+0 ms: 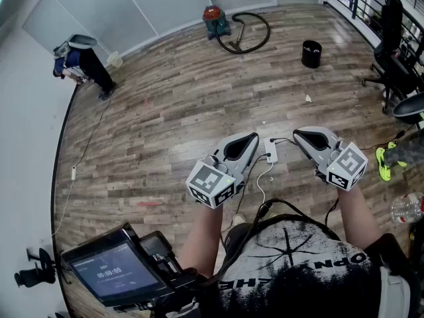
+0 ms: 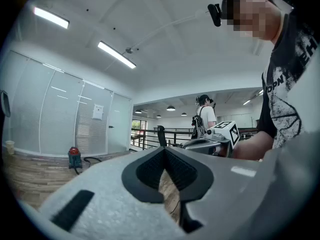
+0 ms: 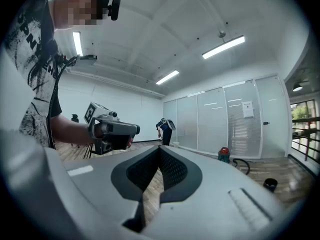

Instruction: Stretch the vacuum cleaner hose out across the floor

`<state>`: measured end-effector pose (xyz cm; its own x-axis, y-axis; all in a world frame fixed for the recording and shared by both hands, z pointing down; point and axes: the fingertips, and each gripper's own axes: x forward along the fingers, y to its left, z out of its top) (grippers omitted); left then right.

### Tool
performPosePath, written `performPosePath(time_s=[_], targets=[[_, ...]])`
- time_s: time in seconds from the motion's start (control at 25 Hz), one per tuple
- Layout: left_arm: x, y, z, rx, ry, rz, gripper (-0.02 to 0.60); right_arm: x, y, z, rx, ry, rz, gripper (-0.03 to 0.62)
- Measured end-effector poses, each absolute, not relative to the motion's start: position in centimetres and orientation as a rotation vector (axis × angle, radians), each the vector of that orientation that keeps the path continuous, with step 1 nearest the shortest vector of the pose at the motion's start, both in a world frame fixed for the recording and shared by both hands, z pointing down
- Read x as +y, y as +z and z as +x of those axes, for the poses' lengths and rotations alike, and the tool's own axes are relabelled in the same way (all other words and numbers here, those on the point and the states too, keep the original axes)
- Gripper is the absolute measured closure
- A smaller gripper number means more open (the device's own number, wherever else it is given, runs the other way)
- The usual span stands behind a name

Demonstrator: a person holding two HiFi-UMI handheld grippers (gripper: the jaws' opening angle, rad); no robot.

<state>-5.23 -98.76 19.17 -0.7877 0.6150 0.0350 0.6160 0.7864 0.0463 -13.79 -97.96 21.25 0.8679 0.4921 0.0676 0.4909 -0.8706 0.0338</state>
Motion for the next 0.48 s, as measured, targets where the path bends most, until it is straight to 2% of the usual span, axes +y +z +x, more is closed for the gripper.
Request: performPosePath(time_s=[0.48], targets=[[-98.8, 19.9, -6.7, -2.966, -0.103, -0.984, 0.581, -97.7, 21.7, -14.2, 0.774, 0.133, 3.049, 0.589]])
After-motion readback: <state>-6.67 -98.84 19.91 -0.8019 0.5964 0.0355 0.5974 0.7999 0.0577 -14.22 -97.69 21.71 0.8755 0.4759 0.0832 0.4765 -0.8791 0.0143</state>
